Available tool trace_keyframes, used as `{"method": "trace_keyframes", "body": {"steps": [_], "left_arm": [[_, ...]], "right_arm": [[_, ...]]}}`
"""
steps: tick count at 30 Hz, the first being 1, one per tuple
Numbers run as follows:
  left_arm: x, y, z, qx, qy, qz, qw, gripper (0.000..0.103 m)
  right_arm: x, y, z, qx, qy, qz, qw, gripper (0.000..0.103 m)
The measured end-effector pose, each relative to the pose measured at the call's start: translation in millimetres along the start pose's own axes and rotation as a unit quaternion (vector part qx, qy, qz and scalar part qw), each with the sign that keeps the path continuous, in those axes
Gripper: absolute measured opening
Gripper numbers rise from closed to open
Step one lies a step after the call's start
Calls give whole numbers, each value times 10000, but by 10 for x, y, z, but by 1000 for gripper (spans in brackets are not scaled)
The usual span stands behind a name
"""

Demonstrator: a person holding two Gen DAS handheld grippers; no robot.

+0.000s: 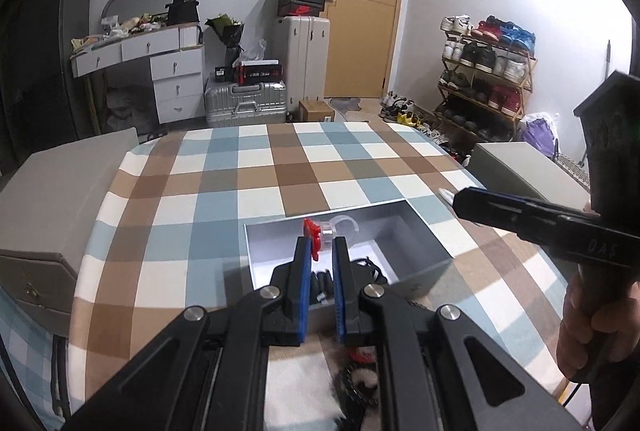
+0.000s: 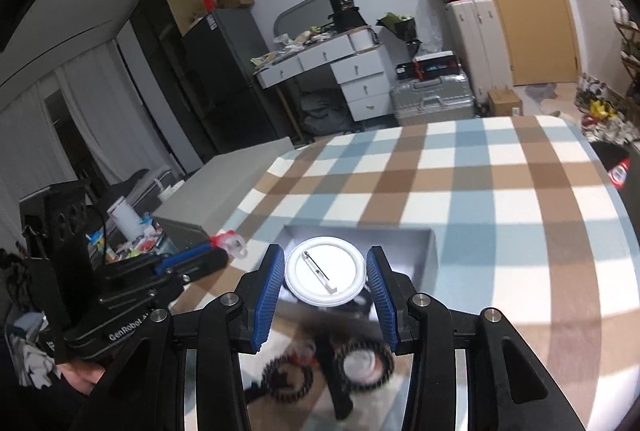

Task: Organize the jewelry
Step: 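Place the hair tie and badge into the grey box, opening both tools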

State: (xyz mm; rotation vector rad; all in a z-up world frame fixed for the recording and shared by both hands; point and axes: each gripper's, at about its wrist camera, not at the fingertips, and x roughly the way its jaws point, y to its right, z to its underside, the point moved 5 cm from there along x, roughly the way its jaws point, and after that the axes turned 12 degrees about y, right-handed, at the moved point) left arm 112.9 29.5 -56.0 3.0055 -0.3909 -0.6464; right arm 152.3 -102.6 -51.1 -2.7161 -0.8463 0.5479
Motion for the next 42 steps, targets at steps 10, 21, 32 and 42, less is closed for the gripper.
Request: {"method": "trace_keyframes", "body": {"steps": [10,21,32,42], "left_arm": [[340,-128,28,-122,-416,113,9990,6],[495,-105,141,-134,-734,366,9965,6],[551,-130,114,-227,-751,442,9959,11],[304,-238,56,-205,-395,21,9990,65]], "right_arm": [[553,62,-9,-31,-268,-216,9994,42],[810,312,223,305,-715,-281,9966,42],[847,300,230,223,-611,-336,9973,56],[351,402,15,503,127,-120,9986,79]]}}
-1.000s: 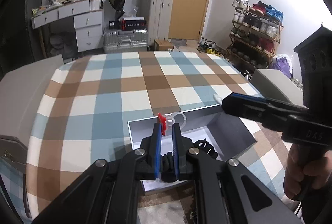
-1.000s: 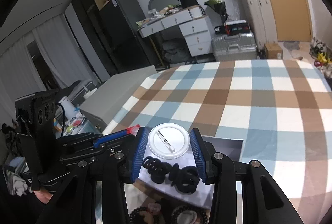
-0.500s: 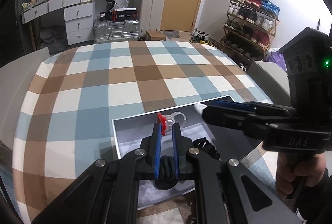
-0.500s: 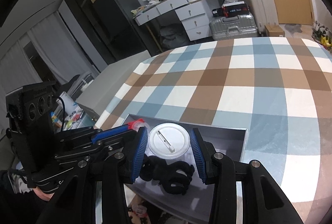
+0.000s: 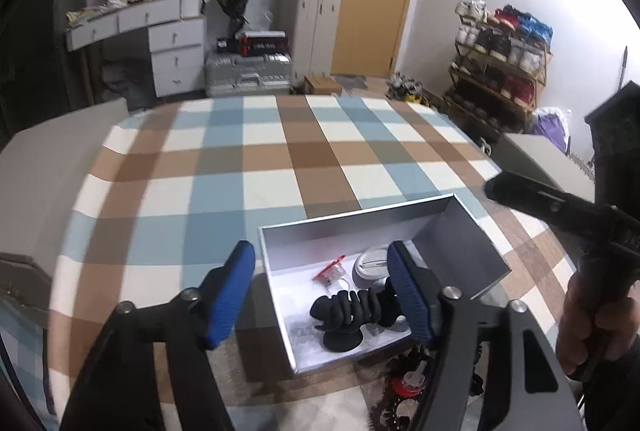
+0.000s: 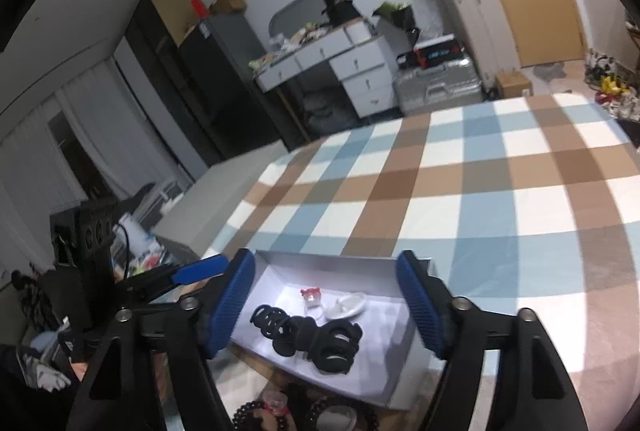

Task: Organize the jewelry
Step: 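Place the hair tie and badge into the grey box, opening both tools, then lower the left tool onto the clear hair tie beside the box and close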

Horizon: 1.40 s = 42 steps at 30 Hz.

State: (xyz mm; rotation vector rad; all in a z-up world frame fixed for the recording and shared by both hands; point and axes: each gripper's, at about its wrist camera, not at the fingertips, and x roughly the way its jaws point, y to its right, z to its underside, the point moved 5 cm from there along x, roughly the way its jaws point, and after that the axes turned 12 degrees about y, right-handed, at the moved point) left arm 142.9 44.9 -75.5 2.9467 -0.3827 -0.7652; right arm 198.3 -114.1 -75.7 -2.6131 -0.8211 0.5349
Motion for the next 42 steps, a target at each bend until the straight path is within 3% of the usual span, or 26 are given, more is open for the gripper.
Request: {"method": "trace_keyframes", "body": {"steps": [3,8,10,13,22,29,42], "left_arm": [[-86,-32,-25,-24,105,-142,9998,66],[-222,-9,-33,-20,243,-219,9995,67],[-274,11,-8,12,280,-286,9992,72],[-351,33,25,45,366,-405,9985,82],[-454,135,161,48,300,-338,9990,83],[-513,99,356,-195,207,-487,9984,97],[-372,210,665,-52,-403,-420,9983,98]], "right_arm": [[-119,-50,-35,8,85,19,10000,82],[-287,-182,-25,-185,218,102,9995,98],[-336,-203,7,-225,234,139,9994,99],[-404,-229,81,-187,182,168,9995,101],[-612,-423,321,-518,168,289,9981,103],[-727,-455,507,-746,125,586,9954,103],[-743,-174,763,-756,-310,1333,9877,103]]}}
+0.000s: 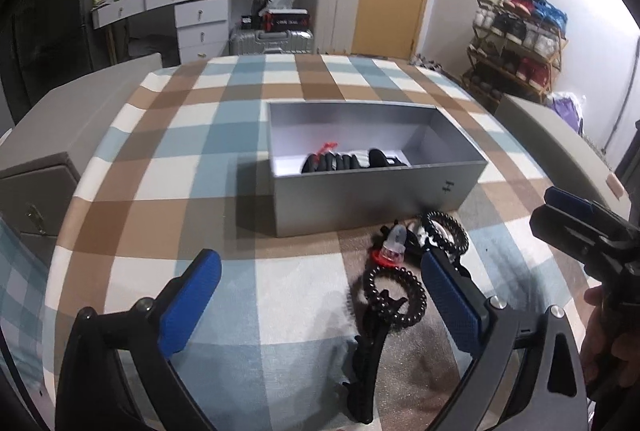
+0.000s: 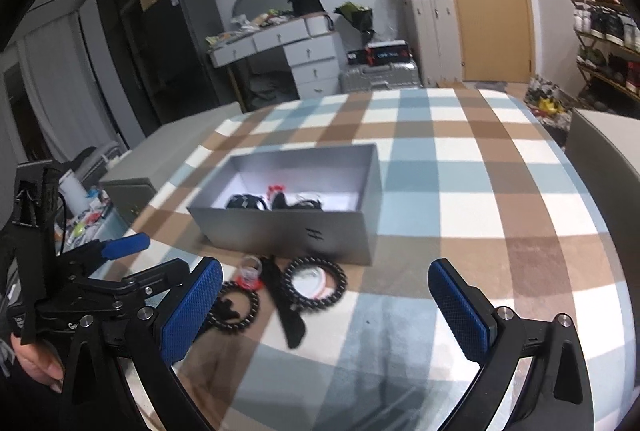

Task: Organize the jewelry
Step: 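Lower the left tool onto the clear hair tie beside the box and close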

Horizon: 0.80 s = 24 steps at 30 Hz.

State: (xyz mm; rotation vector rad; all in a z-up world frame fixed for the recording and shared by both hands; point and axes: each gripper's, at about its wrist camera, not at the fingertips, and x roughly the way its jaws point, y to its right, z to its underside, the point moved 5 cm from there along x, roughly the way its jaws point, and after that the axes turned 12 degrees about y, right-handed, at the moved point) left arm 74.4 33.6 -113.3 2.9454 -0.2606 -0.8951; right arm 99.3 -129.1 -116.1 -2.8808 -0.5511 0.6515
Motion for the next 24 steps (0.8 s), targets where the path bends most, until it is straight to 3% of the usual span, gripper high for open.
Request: {"method": "trace_keyframes", "body": {"steps": [12,16,22,24], "left_arm": [[303,365,84,613,-446,526,9957,98],[328,383,74,559,-448,641,9954,95],[387,372,70,399,-594,829,9940,63],[415,375,84,384,-685,878,9930,45]], "right_arm": [[19,294,234,375,-246,150,9989,103],[35,317,276,475,-296,142,9983,103],[-2,290,279,559,-205,74,9982,103],[-7,289,280,587,-182,65,9981,103]]}}
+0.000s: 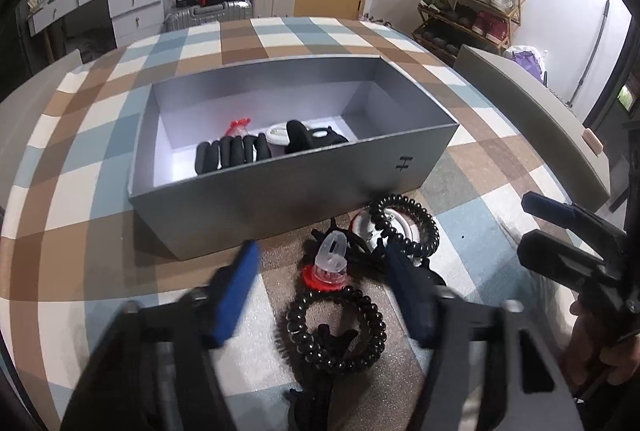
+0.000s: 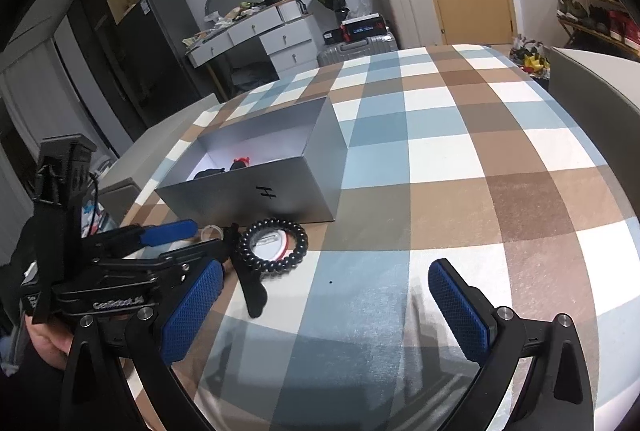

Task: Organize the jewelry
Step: 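Lower the left tool onto the clear hair tie beside the box and close, then close the right tool on a black coiled hair tie while the left tool holds the clear tie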

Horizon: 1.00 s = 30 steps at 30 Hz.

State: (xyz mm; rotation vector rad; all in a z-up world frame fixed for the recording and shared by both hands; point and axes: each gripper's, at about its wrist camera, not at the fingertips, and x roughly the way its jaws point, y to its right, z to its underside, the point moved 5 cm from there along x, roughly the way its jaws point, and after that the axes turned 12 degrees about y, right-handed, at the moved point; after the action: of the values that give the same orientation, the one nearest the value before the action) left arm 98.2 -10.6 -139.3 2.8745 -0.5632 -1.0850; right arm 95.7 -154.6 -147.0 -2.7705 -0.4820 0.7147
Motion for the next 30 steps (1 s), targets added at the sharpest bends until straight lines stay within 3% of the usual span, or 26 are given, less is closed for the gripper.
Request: {"method": "trace_keyframes", "body": {"steps": [2,5,22,30], "left_arm": [[11,-7,21,-84,-58,106,9999,22],[-28,19,31,-89,-39,148,9998,12],[-414,-19,-118,-96,509,27,9987,12],[-625,-235,-115,-284,831,-154,9960,12]], "right_arm": [[-1,-4,9,43,20,1,10000,103],[-8,-32,43,133,12,-12,9999,103],[-83,-194,148,285,35,-122,9995,103],[-14,-327,70,446,-91,-652,9968,103]]}}
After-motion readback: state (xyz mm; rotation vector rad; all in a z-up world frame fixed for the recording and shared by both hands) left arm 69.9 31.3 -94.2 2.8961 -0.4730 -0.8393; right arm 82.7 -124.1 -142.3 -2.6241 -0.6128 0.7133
